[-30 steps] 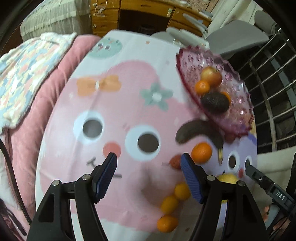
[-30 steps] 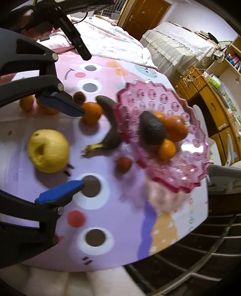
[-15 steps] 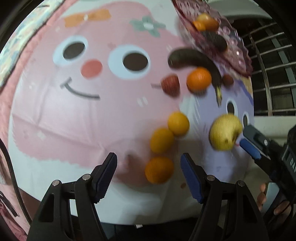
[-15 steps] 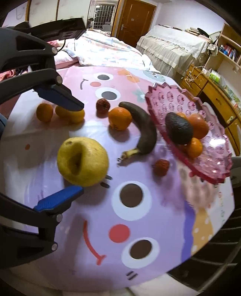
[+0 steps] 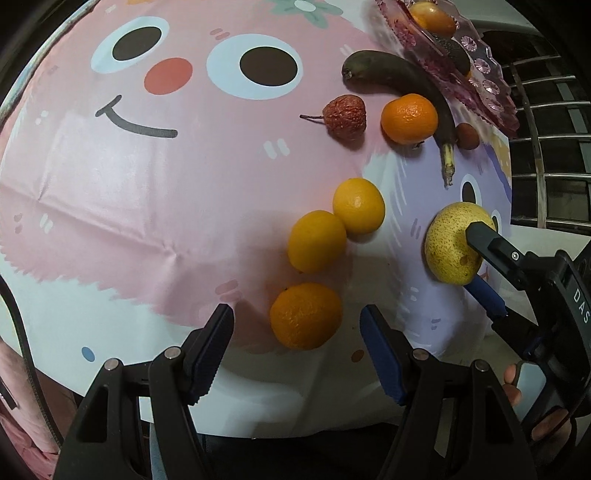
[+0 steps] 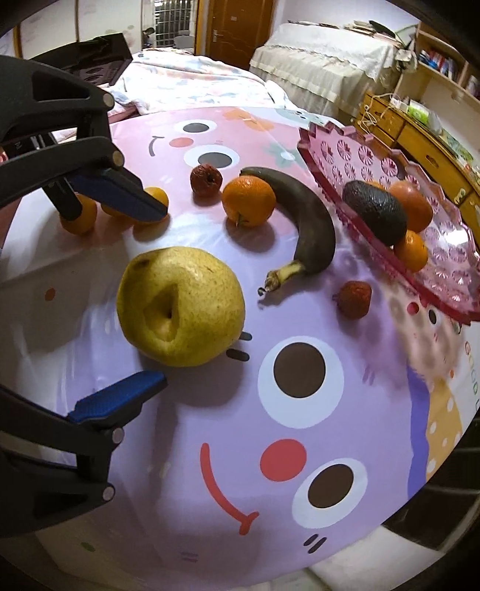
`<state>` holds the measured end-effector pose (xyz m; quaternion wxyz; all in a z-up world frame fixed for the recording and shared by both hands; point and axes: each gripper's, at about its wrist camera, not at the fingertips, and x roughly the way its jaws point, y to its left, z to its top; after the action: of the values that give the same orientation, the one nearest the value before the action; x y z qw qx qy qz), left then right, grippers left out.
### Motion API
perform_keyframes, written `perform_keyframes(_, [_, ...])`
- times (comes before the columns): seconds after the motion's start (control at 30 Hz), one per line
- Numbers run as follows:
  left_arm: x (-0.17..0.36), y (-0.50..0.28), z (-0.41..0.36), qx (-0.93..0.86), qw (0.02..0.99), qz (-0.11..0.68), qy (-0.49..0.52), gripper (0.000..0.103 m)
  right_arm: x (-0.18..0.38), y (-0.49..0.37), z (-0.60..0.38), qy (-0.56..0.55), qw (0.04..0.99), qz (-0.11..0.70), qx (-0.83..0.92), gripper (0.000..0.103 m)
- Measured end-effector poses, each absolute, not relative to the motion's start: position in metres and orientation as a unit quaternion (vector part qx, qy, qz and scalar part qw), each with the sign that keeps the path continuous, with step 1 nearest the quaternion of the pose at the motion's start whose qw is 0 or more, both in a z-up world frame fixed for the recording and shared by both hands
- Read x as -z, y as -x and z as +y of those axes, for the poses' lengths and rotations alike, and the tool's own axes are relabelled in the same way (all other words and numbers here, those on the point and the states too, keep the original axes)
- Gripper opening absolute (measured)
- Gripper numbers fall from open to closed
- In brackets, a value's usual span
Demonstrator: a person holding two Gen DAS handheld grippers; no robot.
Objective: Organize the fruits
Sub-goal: 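Grasp an orange with the left tool while the right tool grasps the yellow pear, then carry the orange and pear into the pink glass bowl and open both tools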
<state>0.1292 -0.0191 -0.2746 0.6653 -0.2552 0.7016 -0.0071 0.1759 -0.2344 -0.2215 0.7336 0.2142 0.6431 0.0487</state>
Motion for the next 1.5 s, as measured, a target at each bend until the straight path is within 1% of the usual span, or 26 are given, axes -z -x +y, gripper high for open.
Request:
perform_keyframes(0.07, [0.276,-0.130,-0.020,0.008,0.664,0.703,0.254,0.067,0.223,-0.177,-0.236,-0.220,0.734,0.642,-0.041,0.084])
perform_keyframes(0.1, [0.277,-0.130,-0.021,0.009,0.663,0.705,0.252,0.064,0.224,-0.177,-0.236,-0.221,0.733,0.642,-0.038,0.084])
perform_keyframes(0.23, [0.279,-0.131,-0.023,0.012,0.659,0.709,0.252,0.061,0.228,-0.181,-0.237,-0.223,0.732,0.643,-0.030,0.084])
perform_keyframes(0.37, [0.284,-0.132,-0.024,0.012,0.653,0.714,0.253,0.051,0.231,-0.185,-0.235,-0.217,0.730,0.647,-0.028,0.083])
perform_keyframes(0.4, [0.283,-0.133,-0.024,0.012,0.654,0.713,0.253,0.048,0.231,-0.185,-0.234,-0.214,0.730,0.648,-0.029,0.078])
perform_keyframes(0.43, [0.284,-0.134,-0.025,0.016,0.655,0.711,0.254,0.046,0.231,-0.186,-0.233,-0.212,0.731,0.648,-0.030,0.073])
perform_keyframes(0.47, [0.284,-0.134,-0.026,0.016,0.655,0.712,0.253,0.045,0.231,-0.187,-0.232,-0.205,0.731,0.650,-0.027,0.071])
perform_keyframes(0.5, [0.285,-0.135,-0.027,0.014,0.655,0.713,0.250,0.044,0.231,-0.187,-0.232,-0.204,0.731,0.651,-0.026,0.070])
perform_keyframes(0.57, [0.284,-0.136,-0.028,0.009,0.658,0.713,0.242,0.039,0.231,-0.188,-0.232,-0.199,0.731,0.652,-0.026,0.070])
perform_keyframes(0.83, [0.280,-0.138,-0.022,0.011,0.661,0.709,0.245,0.038,0.230,-0.190,-0.229,-0.188,0.731,0.655,-0.036,0.069])
perform_keyframes(1.03, [0.260,-0.144,-0.012,0.012,0.677,0.698,0.232,0.038,0.226,-0.193,-0.235,-0.191,0.736,0.648,-0.042,0.069])
perform_keyframes(1.23, [0.224,-0.163,-0.003,0.020,0.713,0.667,0.216,0.038,0.204,-0.201,-0.247,-0.178,0.766,0.616,-0.042,0.069])
perform_keyframes(1.5, [0.183,-0.203,0.021,-0.002,0.765,0.608,0.215,0.038,0.166,-0.212,-0.265,-0.139,0.823,0.550,-0.044,0.069])
